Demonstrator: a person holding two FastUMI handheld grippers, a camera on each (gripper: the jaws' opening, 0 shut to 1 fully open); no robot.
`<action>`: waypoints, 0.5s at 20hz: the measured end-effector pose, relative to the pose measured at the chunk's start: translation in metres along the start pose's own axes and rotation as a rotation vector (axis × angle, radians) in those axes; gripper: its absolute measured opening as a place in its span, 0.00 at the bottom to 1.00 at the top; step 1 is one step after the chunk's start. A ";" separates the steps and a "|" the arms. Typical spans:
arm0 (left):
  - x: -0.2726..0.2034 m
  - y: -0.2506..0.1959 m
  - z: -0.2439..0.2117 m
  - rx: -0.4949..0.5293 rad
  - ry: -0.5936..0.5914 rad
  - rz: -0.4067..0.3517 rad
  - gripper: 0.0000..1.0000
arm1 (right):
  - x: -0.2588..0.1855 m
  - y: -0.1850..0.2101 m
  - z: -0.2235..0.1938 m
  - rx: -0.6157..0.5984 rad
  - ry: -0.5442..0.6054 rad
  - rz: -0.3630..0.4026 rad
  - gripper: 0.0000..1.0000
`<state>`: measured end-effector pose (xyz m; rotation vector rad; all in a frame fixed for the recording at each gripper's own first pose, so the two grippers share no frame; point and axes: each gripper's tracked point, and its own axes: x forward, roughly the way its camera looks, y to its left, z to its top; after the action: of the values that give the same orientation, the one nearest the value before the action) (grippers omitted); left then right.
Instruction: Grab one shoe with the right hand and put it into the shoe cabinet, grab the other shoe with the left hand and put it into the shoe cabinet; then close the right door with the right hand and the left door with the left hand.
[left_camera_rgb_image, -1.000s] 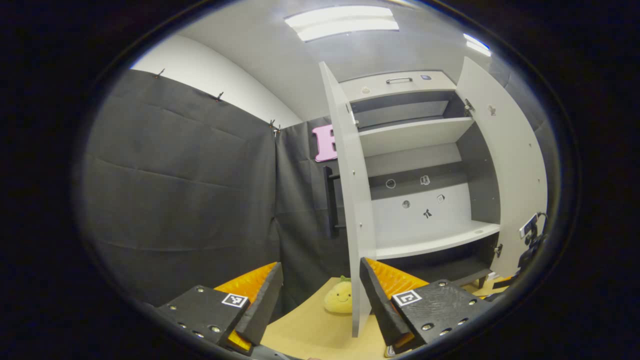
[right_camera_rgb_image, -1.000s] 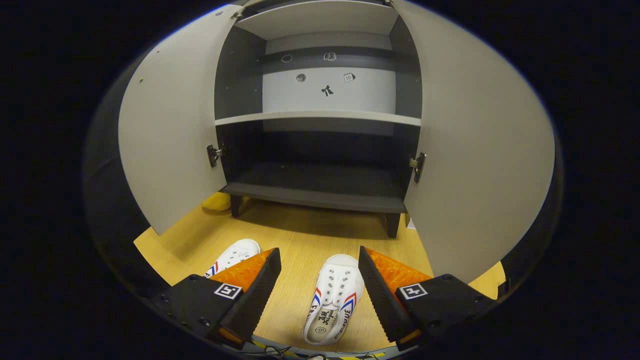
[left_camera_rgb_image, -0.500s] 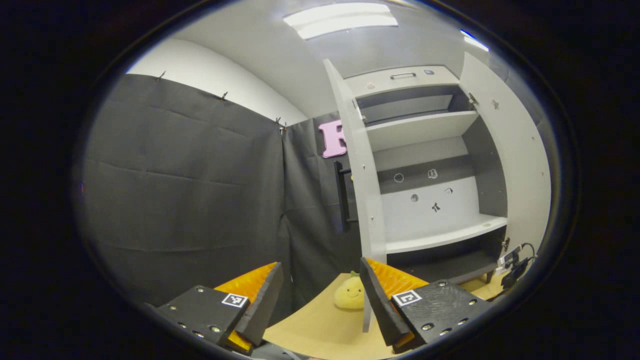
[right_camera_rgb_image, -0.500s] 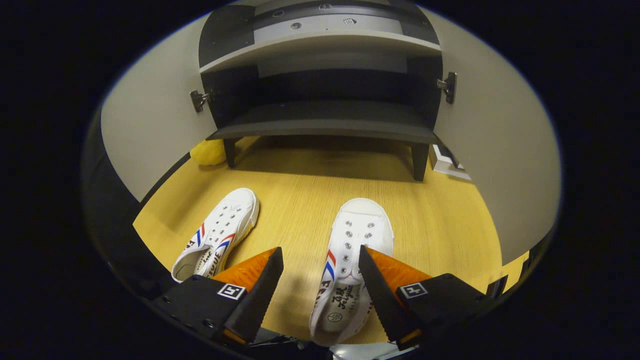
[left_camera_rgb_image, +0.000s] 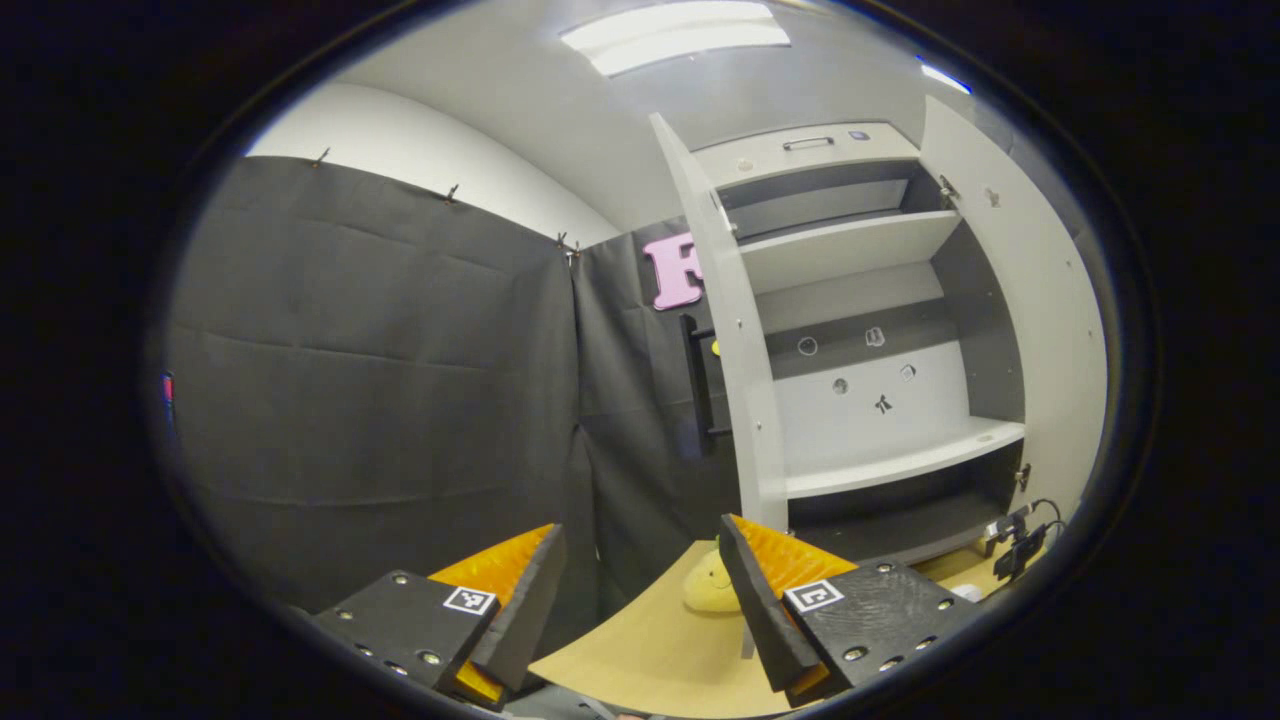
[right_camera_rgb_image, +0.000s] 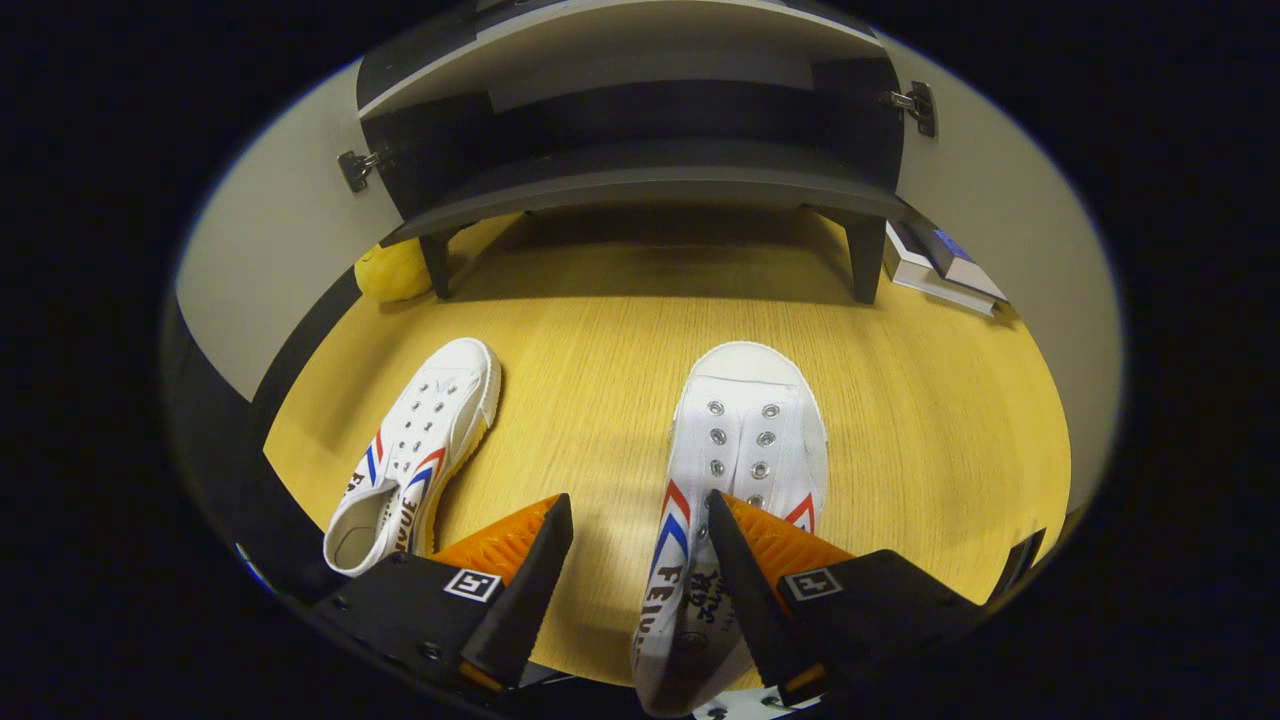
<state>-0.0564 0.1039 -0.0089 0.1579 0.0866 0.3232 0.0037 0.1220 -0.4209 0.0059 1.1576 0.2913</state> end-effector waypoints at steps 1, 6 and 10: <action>0.001 0.000 0.002 0.001 -0.003 0.001 0.89 | 0.001 -0.007 -0.001 -0.008 0.003 -0.038 0.85; -0.001 -0.001 0.005 0.010 -0.015 0.005 0.89 | 0.001 -0.018 0.000 -0.015 0.007 -0.068 0.28; -0.002 -0.004 0.008 0.013 -0.032 0.002 0.89 | -0.002 -0.019 0.001 0.033 -0.005 -0.066 0.01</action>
<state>-0.0567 0.0986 -0.0011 0.1759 0.0573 0.3222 0.0086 0.1032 -0.4219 -0.0026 1.1555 0.2136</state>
